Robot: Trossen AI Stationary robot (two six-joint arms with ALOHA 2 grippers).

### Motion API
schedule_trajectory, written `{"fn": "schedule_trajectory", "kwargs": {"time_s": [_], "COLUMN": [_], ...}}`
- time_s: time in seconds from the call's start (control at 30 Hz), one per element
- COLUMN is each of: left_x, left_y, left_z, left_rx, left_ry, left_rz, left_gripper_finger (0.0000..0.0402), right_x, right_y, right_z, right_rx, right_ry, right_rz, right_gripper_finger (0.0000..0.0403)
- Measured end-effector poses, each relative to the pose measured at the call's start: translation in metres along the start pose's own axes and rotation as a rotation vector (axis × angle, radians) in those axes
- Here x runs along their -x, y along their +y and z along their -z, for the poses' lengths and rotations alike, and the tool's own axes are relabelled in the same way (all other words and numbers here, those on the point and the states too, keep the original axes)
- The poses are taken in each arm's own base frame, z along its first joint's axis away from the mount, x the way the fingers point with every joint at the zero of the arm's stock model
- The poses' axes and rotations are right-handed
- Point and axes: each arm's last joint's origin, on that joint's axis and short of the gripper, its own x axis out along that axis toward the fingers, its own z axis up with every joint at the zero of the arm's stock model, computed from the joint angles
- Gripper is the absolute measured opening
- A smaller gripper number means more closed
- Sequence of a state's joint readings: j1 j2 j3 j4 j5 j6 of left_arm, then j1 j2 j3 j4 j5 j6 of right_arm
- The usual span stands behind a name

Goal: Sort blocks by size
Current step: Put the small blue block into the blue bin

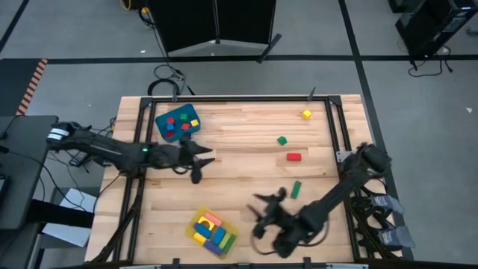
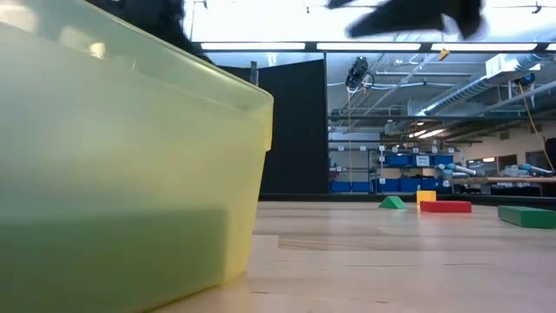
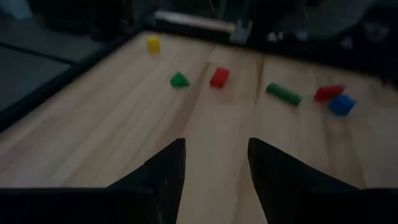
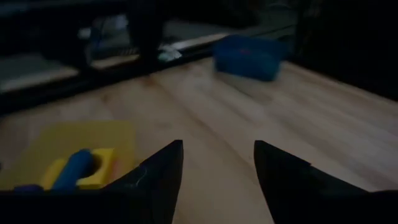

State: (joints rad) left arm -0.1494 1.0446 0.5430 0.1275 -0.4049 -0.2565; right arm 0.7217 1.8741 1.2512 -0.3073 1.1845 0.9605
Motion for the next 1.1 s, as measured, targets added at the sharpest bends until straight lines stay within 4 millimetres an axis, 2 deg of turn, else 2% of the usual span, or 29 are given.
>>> {"fn": "schedule_trajectory", "kwargs": {"time_s": [0.13, 0.3, 0.5, 0.7, 0.87, 1.0, 1.1], "left_x": [-0.046, -0.112, -0.186, -0.245, -0.274, -0.277, -0.273], "left_y": [-0.004, -0.003, 0.007, 0.011, 0.015, 0.019, 0.024], "left_z": [-0.016, -0.037, -0.058, -0.067, -0.074, -0.077, -0.084], "left_rx": [-0.026, -0.059, -0.083, -0.151, -0.163, -0.160, -0.156], "left_ry": [0.118, 0.223, 0.342, 0.447, 0.465, 0.470, 0.456], "left_rz": [0.003, 0.020, 0.011, -0.001, -0.030, -0.045, -0.058], "left_gripper_finger": [0.0182, 0.0182, 0.0191, 0.0239, 0.0285, 0.0296, 0.0281], "right_x": [0.022, 0.034, 0.041, 0.051, 0.057, 0.044, 0.028], "right_y": [-0.044, -0.089, -0.122, -0.140, -0.151, -0.159, -0.170], "right_z": [0.023, 0.032, 0.024, 0.004, -0.006, -0.001, 0.013], "right_rx": [-0.106, -0.281, -0.301, -0.222, -0.203, -0.215, -0.200], "right_ry": [-0.067, -0.102, -0.121, -0.137, -0.145, -0.122, -0.016], "right_rz": [0.025, 0.022, 0.021, 0.007, -0.005, 0.041, 0.081], "right_gripper_finger": [0.0202, 0.0202, 0.0202, 0.0204, 0.0203, 0.0196, 0.0179]}}
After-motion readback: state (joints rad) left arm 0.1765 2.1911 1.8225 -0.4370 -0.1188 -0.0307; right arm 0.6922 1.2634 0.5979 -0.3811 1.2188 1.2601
